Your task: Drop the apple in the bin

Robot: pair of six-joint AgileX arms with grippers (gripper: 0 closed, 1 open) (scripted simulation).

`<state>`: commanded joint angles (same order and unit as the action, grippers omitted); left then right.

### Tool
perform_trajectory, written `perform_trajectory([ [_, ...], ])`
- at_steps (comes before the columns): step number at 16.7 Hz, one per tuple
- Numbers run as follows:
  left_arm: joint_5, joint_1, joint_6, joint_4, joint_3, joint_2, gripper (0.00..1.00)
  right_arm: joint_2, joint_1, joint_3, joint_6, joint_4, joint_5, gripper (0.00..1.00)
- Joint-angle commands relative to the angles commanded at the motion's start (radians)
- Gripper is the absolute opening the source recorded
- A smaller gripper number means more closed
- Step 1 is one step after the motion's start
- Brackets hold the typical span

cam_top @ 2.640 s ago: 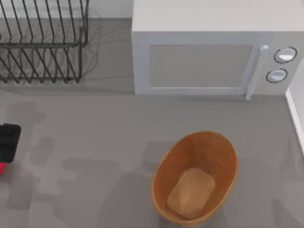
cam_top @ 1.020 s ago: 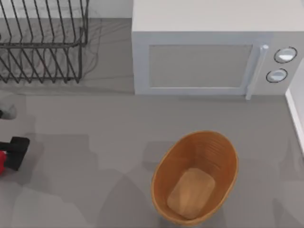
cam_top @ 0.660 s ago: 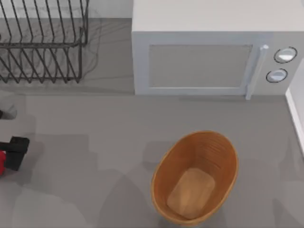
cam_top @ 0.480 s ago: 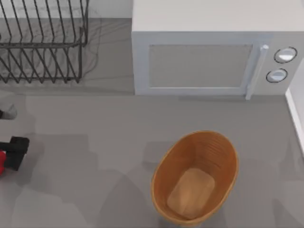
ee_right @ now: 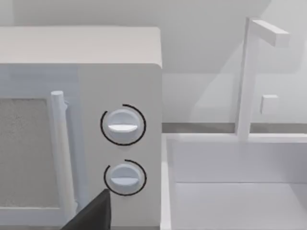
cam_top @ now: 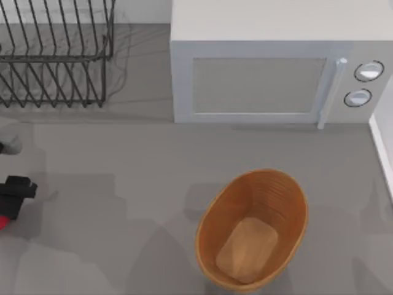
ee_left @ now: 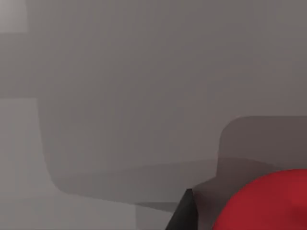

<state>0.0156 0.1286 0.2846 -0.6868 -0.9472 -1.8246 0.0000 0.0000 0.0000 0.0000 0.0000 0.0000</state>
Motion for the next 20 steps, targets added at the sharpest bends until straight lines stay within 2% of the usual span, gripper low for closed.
perform_trajectory([
  [8,-0.022,-0.004,-0.009,-0.055,-0.044,0.028,0.00,0.000,0.000,0.000,0.000,0.000,0.000,1.00],
  [11,-0.022,-0.006,-0.009,-0.189,-0.144,0.060,0.00,0.000,0.000,0.000,0.000,0.000,0.000,1.00],
  [16,-0.021,-0.009,-0.013,-0.504,-0.344,0.142,0.00,0.000,0.000,0.000,0.000,0.000,0.000,1.00],
  [20,-0.021,-0.010,-0.017,-0.617,-0.435,0.195,0.00,0.000,0.000,0.000,0.000,0.000,0.000,1.00],
])
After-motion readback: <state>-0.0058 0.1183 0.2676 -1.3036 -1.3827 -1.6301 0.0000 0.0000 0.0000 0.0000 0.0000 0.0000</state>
